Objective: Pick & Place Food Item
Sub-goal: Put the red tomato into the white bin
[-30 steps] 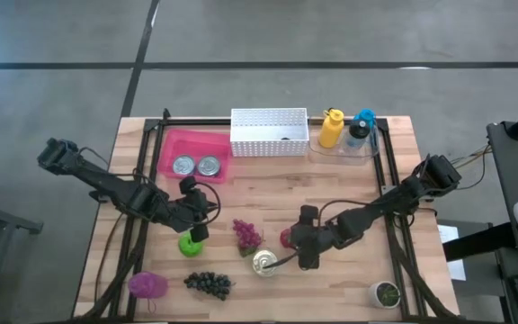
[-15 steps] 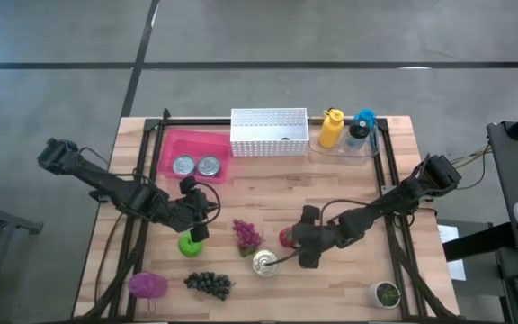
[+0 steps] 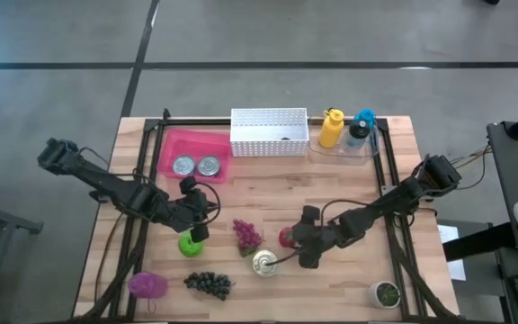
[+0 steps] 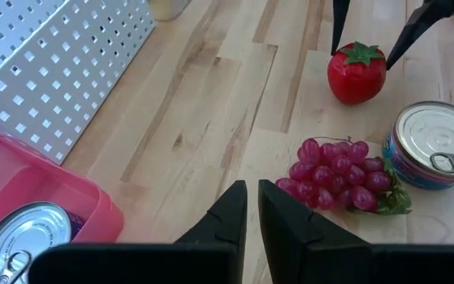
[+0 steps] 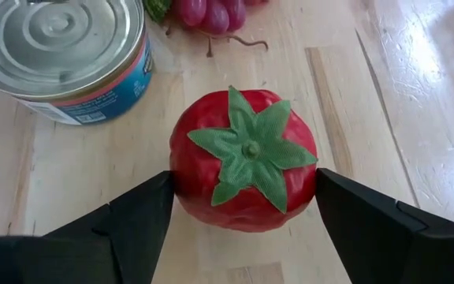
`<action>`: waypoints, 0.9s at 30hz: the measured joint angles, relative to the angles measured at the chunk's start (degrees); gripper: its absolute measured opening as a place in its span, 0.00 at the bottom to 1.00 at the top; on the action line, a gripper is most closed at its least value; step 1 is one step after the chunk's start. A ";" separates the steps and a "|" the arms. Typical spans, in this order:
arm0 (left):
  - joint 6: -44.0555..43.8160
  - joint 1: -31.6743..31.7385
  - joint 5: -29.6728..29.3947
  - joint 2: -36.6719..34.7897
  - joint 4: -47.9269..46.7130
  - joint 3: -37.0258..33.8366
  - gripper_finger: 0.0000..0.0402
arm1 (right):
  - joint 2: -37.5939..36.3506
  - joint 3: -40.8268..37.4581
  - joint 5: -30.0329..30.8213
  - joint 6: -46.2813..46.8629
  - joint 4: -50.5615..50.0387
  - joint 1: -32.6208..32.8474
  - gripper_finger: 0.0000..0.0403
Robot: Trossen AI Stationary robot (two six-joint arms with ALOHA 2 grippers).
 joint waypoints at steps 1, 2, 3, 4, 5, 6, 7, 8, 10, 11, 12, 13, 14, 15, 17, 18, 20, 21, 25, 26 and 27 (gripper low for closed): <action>0.00 -0.01 0.00 -0.01 0.00 0.00 0.10 | 0.23 -0.04 0.73 0.02 0.16 0.01 0.74; 0.00 0.00 0.00 -0.02 0.00 0.00 0.10 | 0.60 -0.16 1.30 0.08 0.30 0.03 0.75; 0.00 0.01 0.00 -0.02 0.00 0.00 0.10 | 1.07 -0.29 1.50 0.14 0.48 -0.02 0.75; 0.00 0.01 0.00 0.00 0.06 0.00 0.10 | 1.67 -0.34 1.47 0.16 0.63 -0.10 0.75; 0.00 -0.02 0.00 -0.01 0.03 0.00 0.10 | 2.28 -0.36 1.37 0.17 0.61 -0.17 0.76; 0.00 -0.01 0.00 -0.02 0.03 0.00 0.10 | 2.72 -0.44 1.03 0.17 0.52 -0.21 0.76; 0.00 -0.02 0.00 -0.02 0.04 0.00 0.10 | 2.87 -0.48 0.96 0.17 0.36 -0.25 0.76; 0.00 0.01 0.00 -0.01 0.03 0.00 0.10 | 2.86 -0.48 0.96 0.17 0.52 -0.25 0.76; 0.00 0.00 0.00 -0.01 0.04 0.00 0.10 | 2.84 -0.40 0.94 0.17 0.85 -0.21 0.75; 0.00 0.01 0.00 0.01 0.04 0.00 0.10 | 2.84 -0.41 0.93 0.17 0.68 -0.21 0.75; 0.00 0.00 0.00 -0.02 0.04 0.00 0.10 | 2.83 -0.42 0.88 0.16 0.62 -0.21 0.75; 0.00 -0.02 0.00 0.01 0.04 0.00 0.10 | 2.78 -0.42 0.88 0.16 0.66 -0.21 0.74; 0.00 -0.01 0.00 0.01 0.02 0.00 0.10 | 2.68 -0.41 0.88 0.15 0.71 -0.21 0.73; 0.00 0.01 0.00 -0.01 0.04 0.00 0.10 | 2.67 -0.34 0.88 0.15 0.70 -0.21 0.73; 0.00 0.00 0.00 0.01 0.03 0.00 0.10 | 2.67 -0.22 0.90 0.02 0.80 -0.21 0.72; 0.00 0.01 0.00 -0.01 0.03 0.00 0.10 | 2.67 -0.12 0.92 -0.01 0.73 -0.21 0.72; 0.00 0.01 0.00 -0.02 0.02 0.00 0.10 | 2.67 0.06 1.02 -0.02 0.81 -0.21 0.71; 0.00 0.00 0.00 -0.01 0.02 0.00 0.10 | 2.67 0.15 1.02 -0.02 0.78 -0.21 0.71; 0.00 0.01 0.00 -0.01 0.02 0.00 0.10 | 2.65 0.71 1.05 -0.02 0.77 -0.21 0.70; 0.00 -0.01 0.00 -0.01 0.02 0.00 0.10 | 2.65 0.90 1.05 -0.05 0.74 -0.21 0.70; 0.00 0.00 0.00 -0.01 0.00 0.00 0.10 | 2.59 1.10 1.05 -0.26 0.73 -0.21 0.70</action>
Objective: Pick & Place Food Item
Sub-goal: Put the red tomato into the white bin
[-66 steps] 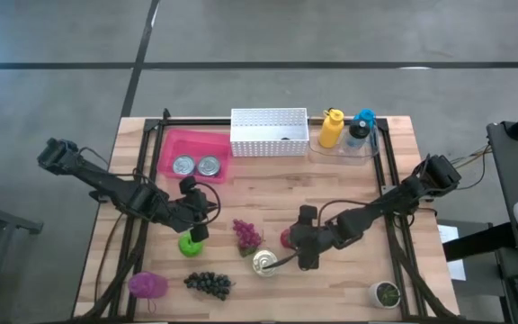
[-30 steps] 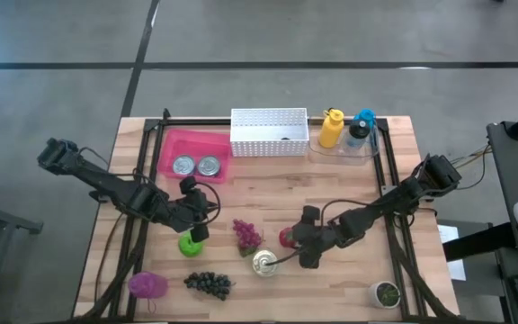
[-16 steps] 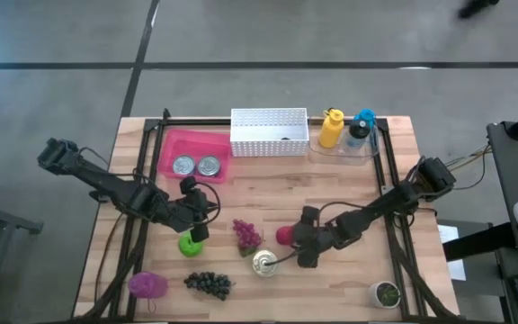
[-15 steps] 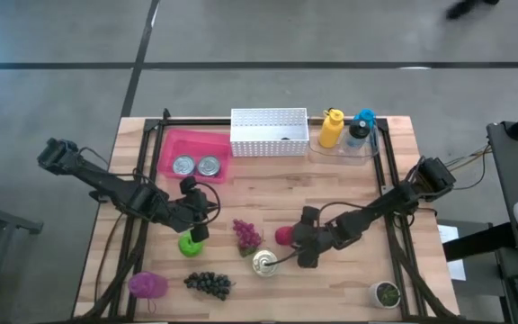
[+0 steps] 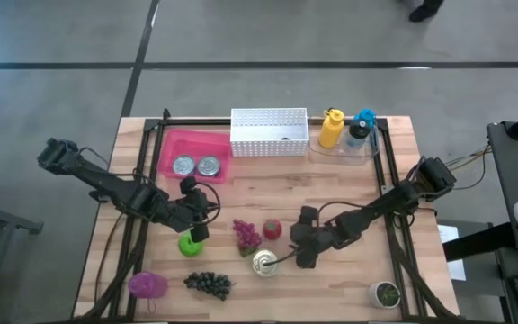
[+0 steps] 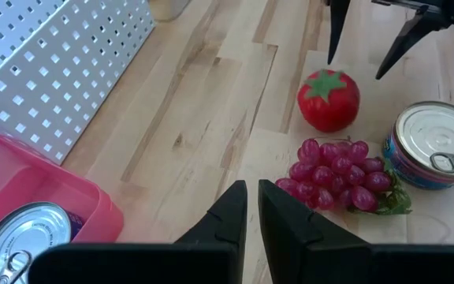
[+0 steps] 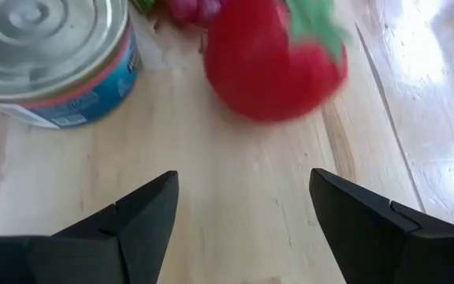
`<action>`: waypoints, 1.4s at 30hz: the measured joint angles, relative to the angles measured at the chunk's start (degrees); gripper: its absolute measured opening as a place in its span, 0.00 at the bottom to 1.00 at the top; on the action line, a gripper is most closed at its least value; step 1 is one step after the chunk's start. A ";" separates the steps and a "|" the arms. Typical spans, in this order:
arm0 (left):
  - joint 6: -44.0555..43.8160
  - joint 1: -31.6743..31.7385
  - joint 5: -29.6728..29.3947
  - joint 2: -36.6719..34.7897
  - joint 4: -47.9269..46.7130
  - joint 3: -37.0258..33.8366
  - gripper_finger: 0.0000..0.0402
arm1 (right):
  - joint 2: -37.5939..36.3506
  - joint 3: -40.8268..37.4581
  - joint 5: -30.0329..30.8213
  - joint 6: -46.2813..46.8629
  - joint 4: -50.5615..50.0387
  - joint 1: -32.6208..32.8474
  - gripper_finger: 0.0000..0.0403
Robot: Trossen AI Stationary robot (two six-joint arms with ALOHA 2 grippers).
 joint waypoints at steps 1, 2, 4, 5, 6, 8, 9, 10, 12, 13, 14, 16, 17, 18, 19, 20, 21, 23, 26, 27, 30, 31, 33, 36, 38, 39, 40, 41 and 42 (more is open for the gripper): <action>0.00 -0.01 0.00 0.02 0.00 0.00 0.10 | -0.11 0.15 0.00 -0.42 -0.01 0.00 0.70; 0.00 0.00 0.00 0.01 0.00 0.00 0.10 | -0.16 0.37 0.02 -0.93 -0.06 0.00 0.71; 0.00 0.01 0.00 0.00 0.00 0.00 0.10 | -0.19 0.88 0.04 -1.25 0.06 0.00 0.71; 0.00 0.00 0.00 -0.01 -0.01 0.00 0.10 | -0.19 1.03 0.04 -1.28 0.02 0.00 0.71; 0.00 0.01 0.00 -0.01 0.00 0.00 0.10 | -0.21 1.20 0.04 -1.31 -0.10 0.00 0.71; 0.00 0.01 0.00 -0.01 -0.02 0.00 0.10 | -0.21 1.58 0.04 -1.47 -0.13 0.00 0.71; 0.00 0.00 0.00 -0.01 -0.01 0.00 0.10 | -0.23 1.70 0.04 -1.53 -0.11 0.00 0.71; 0.00 0.00 0.00 -0.01 -0.02 0.00 0.10 | -0.25 1.79 0.04 -1.53 -0.11 0.00 0.70; -0.01 0.00 0.00 -0.01 -0.02 0.00 0.10 | -0.25 1.91 0.04 -1.51 -0.13 0.00 0.69; -0.01 -0.01 0.00 0.01 -0.02 0.00 0.10 | -0.25 1.91 0.04 -1.52 -0.13 0.00 0.69; -0.01 -0.01 0.00 -0.01 -0.02 0.00 0.10 | -0.25 1.91 0.04 -1.51 -0.13 0.00 0.69; 0.00 0.01 0.00 0.01 -0.02 0.00 0.10 | -0.25 1.91 0.04 -1.51 -0.13 0.00 0.68; 0.00 0.01 0.00 0.00 -0.02 0.00 0.10 | -0.25 1.91 0.04 -1.51 -0.13 0.00 0.68; 0.00 -0.01 0.00 -0.01 -0.02 0.00 0.10 | -0.25 1.91 0.04 -1.51 -0.13 0.00 0.68; 0.00 -0.01 0.00 0.02 -0.02 0.00 0.10 | -0.25 1.91 0.04 -1.51 -0.13 0.00 0.68; 0.00 0.00 0.00 0.00 -0.02 0.00 0.10 | -0.25 1.91 0.04 -1.51 -0.13 0.00 0.68; 0.00 0.00 0.00 -0.01 -0.04 0.00 0.10 | -0.25 1.91 0.04 -1.51 -0.13 0.00 0.69; -0.01 -0.01 0.00 -0.01 -0.04 0.00 0.10 | -0.25 1.91 0.04 -1.51 -0.13 0.00 0.69; 0.00 0.00 0.00 0.01 -0.04 0.00 0.10 | -0.25 1.91 0.04 -1.51 -0.13 0.00 0.70; -0.02 -0.01 0.00 0.00 -0.04 0.00 0.10 | -0.27 1.91 0.04 -1.51 -0.13 0.00 0.70; -0.01 0.00 0.00 -0.01 -0.04 0.00 0.10 | -0.29 1.91 0.02 -1.51 -0.13 0.00 0.68; 0.00 -0.01 0.00 0.02 -0.04 0.00 0.10 | -0.32 1.91 0.00 -1.51 -0.13 0.00 0.68; -0.02 0.00 0.00 0.00 -0.04 0.00 0.10 | -0.32 1.91 0.00 -1.51 -0.13 0.00 0.66; -0.02 -0.01 0.00 -0.01 -0.04 0.00 0.10 | -0.33 1.91 -0.02 -1.51 -0.13 0.00 0.64; -0.01 0.01 0.00 0.00 -0.04 0.00 0.10 | -0.36 1.91 -0.02 -1.52 -0.13 0.00 0.64; 0.00 0.01 0.00 0.00 -0.04 0.00 0.10 | -0.36 1.91 -0.02 -1.52 -0.13 0.00 0.63; 0.00 -0.01 0.00 -0.01 -0.04 0.00 0.10 | -0.36 1.91 -0.02 -1.51 -0.13 0.00 0.63; -0.01 -0.01 0.00 -0.01 -0.04 0.00 0.10 | -0.36 1.91 -0.02 -1.53 -0.13 0.00 0.63; 0.00 0.01 0.00 -0.01 -0.04 0.00 0.10 | -0.36 1.91 -0.04 -1.51 -0.13 0.00 0.63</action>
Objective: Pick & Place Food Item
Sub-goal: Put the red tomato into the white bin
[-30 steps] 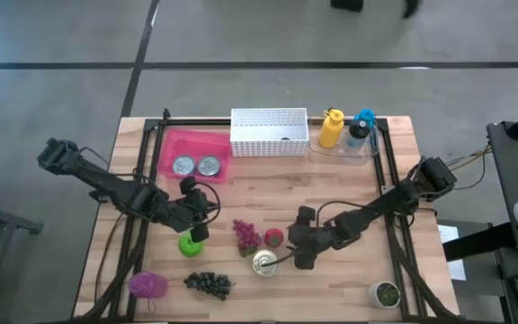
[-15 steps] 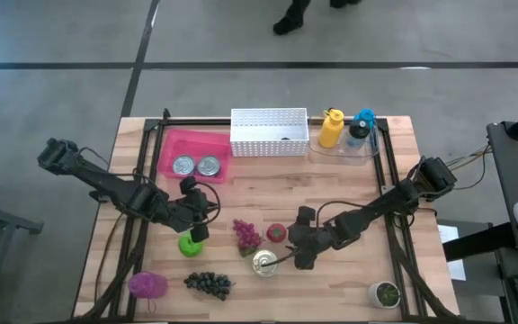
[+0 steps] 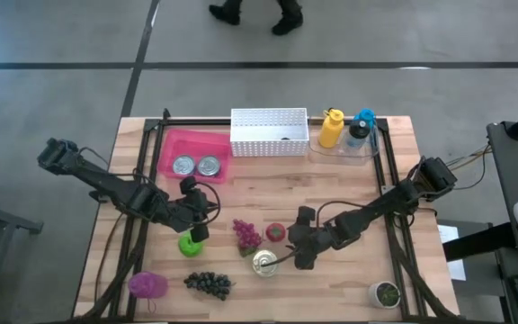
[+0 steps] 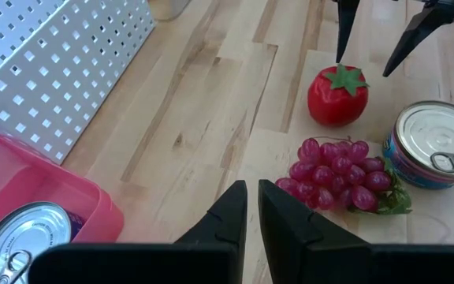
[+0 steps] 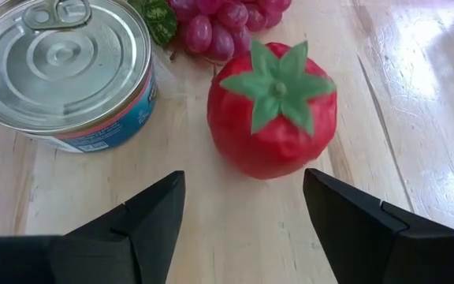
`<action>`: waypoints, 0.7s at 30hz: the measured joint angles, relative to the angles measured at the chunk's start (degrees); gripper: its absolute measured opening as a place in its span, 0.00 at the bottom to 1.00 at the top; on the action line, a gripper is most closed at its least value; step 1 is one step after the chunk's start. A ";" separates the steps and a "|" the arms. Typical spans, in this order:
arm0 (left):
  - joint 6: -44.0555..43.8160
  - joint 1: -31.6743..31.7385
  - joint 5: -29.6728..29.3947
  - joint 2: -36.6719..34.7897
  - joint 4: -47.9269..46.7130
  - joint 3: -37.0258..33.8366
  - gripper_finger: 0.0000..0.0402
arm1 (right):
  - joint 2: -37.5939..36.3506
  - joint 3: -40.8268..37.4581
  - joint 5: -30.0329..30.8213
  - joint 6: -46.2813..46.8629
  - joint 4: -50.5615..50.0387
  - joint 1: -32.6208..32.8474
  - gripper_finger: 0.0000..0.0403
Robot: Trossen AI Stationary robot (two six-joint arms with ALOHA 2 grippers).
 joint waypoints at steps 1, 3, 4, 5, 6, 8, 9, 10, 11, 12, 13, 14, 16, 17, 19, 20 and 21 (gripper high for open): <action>-0.01 -0.02 0.00 0.02 0.00 0.00 0.10 | 0.00 0.00 0.00 -0.02 0.00 0.00 0.63; 0.00 -0.02 0.00 0.00 0.00 0.00 0.10 | 0.00 0.00 0.00 -0.02 0.00 0.00 0.64; -0.02 -0.02 0.00 0.02 0.00 0.00 0.10 | 0.00 0.00 0.00 -0.01 0.00 0.00 0.64; -0.02 -0.02 0.00 0.00 0.00 0.00 0.10 | 0.00 0.00 0.00 -0.02 0.00 0.00 0.65; -0.02 -0.02 0.00 0.02 0.00 0.00 0.10 | 0.00 0.00 -0.02 -0.02 0.00 0.00 0.65; -0.01 -0.01 0.00 0.01 0.00 0.00 0.10 | 0.00 0.00 -0.02 -0.08 0.00 0.00 0.66; -0.01 -0.01 -0.01 0.02 -0.01 0.00 0.10 | 0.00 0.00 -0.02 -0.22 0.00 0.00 0.66; 0.00 -0.01 0.00 0.01 -0.01 0.00 0.10 | 0.00 0.00 -0.03 -0.20 0.00 0.00 0.67; -0.01 0.00 0.00 0.00 -0.02 0.00 0.10 | 0.00 0.00 -0.04 -0.07 -0.01 0.00 0.67; -0.01 -0.01 0.00 0.01 -0.01 0.00 0.10 | 0.00 0.00 -0.07 -0.04 -0.02 0.00 0.67; 0.00 0.00 0.00 0.02 -0.02 0.00 0.10 | 0.00 0.00 -0.07 -0.04 0.00 0.00 0.68; 0.00 -0.01 0.00 0.01 -0.02 0.00 0.10 | 0.00 0.00 -0.07 -0.02 0.00 0.00 0.68; -0.02 0.00 0.00 0.01 -0.02 0.00 0.10 | 0.00 0.00 -0.04 -0.02 -0.01 0.00 0.69; -0.01 0.00 0.00 0.02 -0.01 0.00 0.10 | 0.00 0.00 -0.02 -0.03 0.00 0.00 0.69; -0.01 -0.02 0.00 0.00 -0.01 0.00 0.10 | 0.00 0.00 0.02 -0.20 0.00 -0.11 0.70; -0.01 -0.02 0.00 0.01 -0.02 0.00 0.10 | 0.00 0.00 0.02 -0.20 0.00 -0.15 0.70; 0.00 0.00 0.00 0.01 -0.02 0.00 0.10 | 0.00 0.00 0.02 -0.20 0.00 -0.23 0.70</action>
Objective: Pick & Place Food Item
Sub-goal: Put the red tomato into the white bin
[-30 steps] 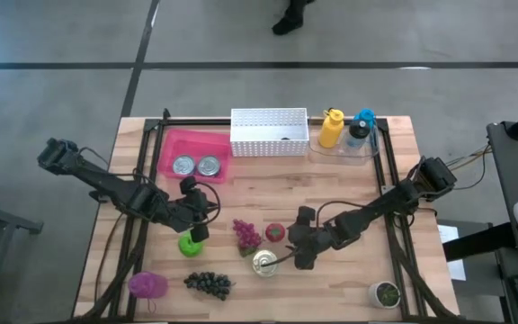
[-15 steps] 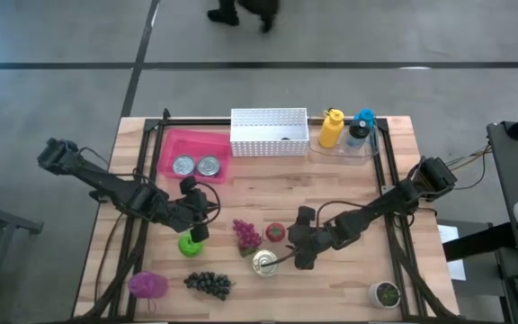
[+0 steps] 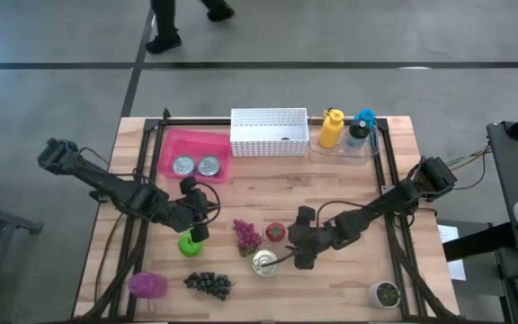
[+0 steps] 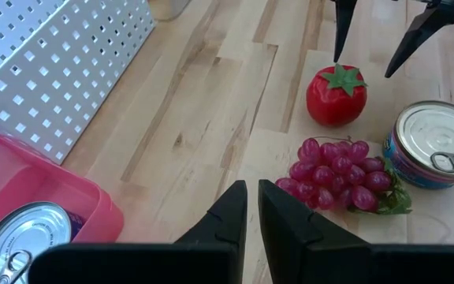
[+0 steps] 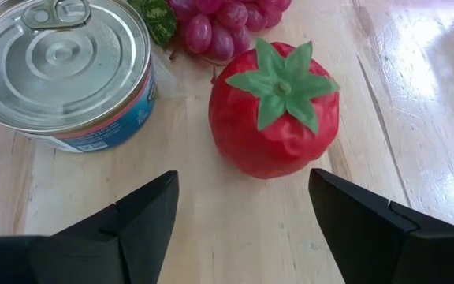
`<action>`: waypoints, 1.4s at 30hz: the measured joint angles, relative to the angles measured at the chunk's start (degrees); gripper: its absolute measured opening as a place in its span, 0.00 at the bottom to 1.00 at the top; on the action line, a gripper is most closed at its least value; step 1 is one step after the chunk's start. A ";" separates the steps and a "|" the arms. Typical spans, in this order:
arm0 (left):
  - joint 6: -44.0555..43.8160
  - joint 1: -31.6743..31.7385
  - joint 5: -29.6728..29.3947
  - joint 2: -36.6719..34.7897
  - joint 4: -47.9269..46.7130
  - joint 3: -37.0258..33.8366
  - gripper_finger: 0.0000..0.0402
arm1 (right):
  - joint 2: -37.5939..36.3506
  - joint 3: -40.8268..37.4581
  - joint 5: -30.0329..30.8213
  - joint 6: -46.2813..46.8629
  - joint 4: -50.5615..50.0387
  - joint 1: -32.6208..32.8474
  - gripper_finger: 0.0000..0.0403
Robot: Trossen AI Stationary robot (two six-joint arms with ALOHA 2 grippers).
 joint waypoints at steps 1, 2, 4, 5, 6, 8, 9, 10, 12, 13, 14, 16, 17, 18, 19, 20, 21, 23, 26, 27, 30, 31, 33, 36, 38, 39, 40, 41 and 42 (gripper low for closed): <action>-0.01 0.00 0.00 0.02 0.00 0.00 0.10 | 0.00 0.00 0.00 0.02 0.00 -0.03 0.71; 0.00 0.00 -0.02 0.01 0.00 0.00 0.10 | 0.00 0.00 0.02 0.02 0.00 -0.08 0.71; -0.02 -0.02 0.00 0.00 0.02 0.00 0.10 | 0.00 0.00 0.03 -0.39 -0.03 -0.14 0.73; 0.00 0.00 0.00 0.02 0.00 0.00 0.10 | 0.00 0.00 0.34 -0.72 -0.02 -0.14 0.73; -0.02 -0.01 0.00 0.00 0.00 0.00 0.10 | 0.00 0.00 1.20 -0.82 -0.02 -0.14 0.74; -0.01 0.00 0.00 0.01 0.01 0.00 0.10 | 0.00 0.00 3.59 -0.87 0.03 -0.14 0.77; -0.02 -0.01 0.00 -0.01 0.00 0.00 0.10 | 0.00 0.00 4.61 -0.87 0.12 -0.14 0.78; -0.01 -0.01 0.00 0.00 0.00 0.00 0.10 | 0.00 0.00 5.05 -0.89 0.43 -0.14 0.80; 0.00 -0.02 0.00 0.00 0.00 0.00 0.10 | 0.00 0.00 5.16 -1.60 2.05 -0.20 0.83; 0.00 -0.02 -0.02 0.00 0.00 0.00 0.10 | 0.00 0.00 5.15 -2.49 3.15 -0.19 0.85; 0.00 0.00 -0.02 0.02 0.00 0.00 0.10 | 0.00 0.00 5.13 -3.47 4.18 -0.19 0.87; 0.00 -0.01 -0.01 0.00 0.00 0.00 0.10 | 0.01 0.00 5.06 -5.85 5.59 -0.34 0.91; 0.00 -0.01 0.00 -0.01 0.00 0.00 0.10 | 0.11 0.00 4.96 -6.71 6.21 -0.55 0.92; -0.01 0.00 0.00 0.01 0.00 0.00 0.10 | 0.13 0.00 4.96 -7.17 6.63 -0.88 0.93; 0.00 0.00 0.00 0.00 0.00 0.00 0.10 | 0.14 -0.02 4.84 -7.26 6.85 -1.29 0.94; -0.02 -0.02 -0.02 0.00 -0.02 0.00 0.10 | 0.15 -0.02 4.58 -7.26 7.18 -1.73 0.94; 0.00 -0.01 0.00 0.00 -0.02 0.00 0.10 | 0.15 -0.02 4.50 -7.29 7.58 -2.17 0.95; 0.00 0.00 0.00 0.00 -0.04 0.00 0.10 | 0.17 -0.02 4.46 -7.39 7.79 -3.00 0.95; 0.00 -0.01 0.00 0.02 -0.09 0.00 0.10 | 0.22 -0.04 2.11 -9.50 9.00 -3.91 0.95; -0.01 -0.02 -0.01 -0.01 -0.09 0.00 0.10 | 0.22 -0.04 -0.41 -10.52 9.37 -4.29 0.95; 0.00 0.00 -0.02 -0.01 -0.11 0.00 0.10 | 0.24 -0.04 -7.88 -14.21 9.90 -5.34 0.95; -0.02 -0.02 -0.02 0.01 -0.11 0.00 0.10 | 0.24 -0.04 -8.69 -15.67 9.96 -5.63 0.95; 0.00 0.00 0.00 0.02 -0.11 0.00 0.10 | 0.24 -0.05 -8.82 -18.62 10.03 -6.10 0.95; 0.00 0.00 0.00 0.00 -0.11 0.00 0.10 | 0.24 -0.15 -8.83 -21.75 9.99 -7.13 0.95; 0.00 0.00 -0.02 -0.01 -0.11 0.00 0.10 | 0.24 -0.15 -8.89 -22.88 10.03 -7.92 0.95; -0.01 0.00 -0.02 -0.01 -0.11 0.00 0.10 | 0.24 -0.15 -9.12 -23.58 10.04 -8.29 0.95; 0.00 -0.01 0.00 -0.01 -0.11 0.00 0.10 | 0.24 -0.15 -9.45 -24.04 10.08 -8.63 0.95; -0.01 -0.01 0.00 0.01 -0.12 0.00 0.10 | 0.24 -0.15 -10.12 -24.35 10.06 -9.00 0.95; -0.01 0.00 -0.02 0.00 -0.11 0.00 0.10 | 0.24 -0.15 -11.24 -24.47 10.11 -9.39 0.95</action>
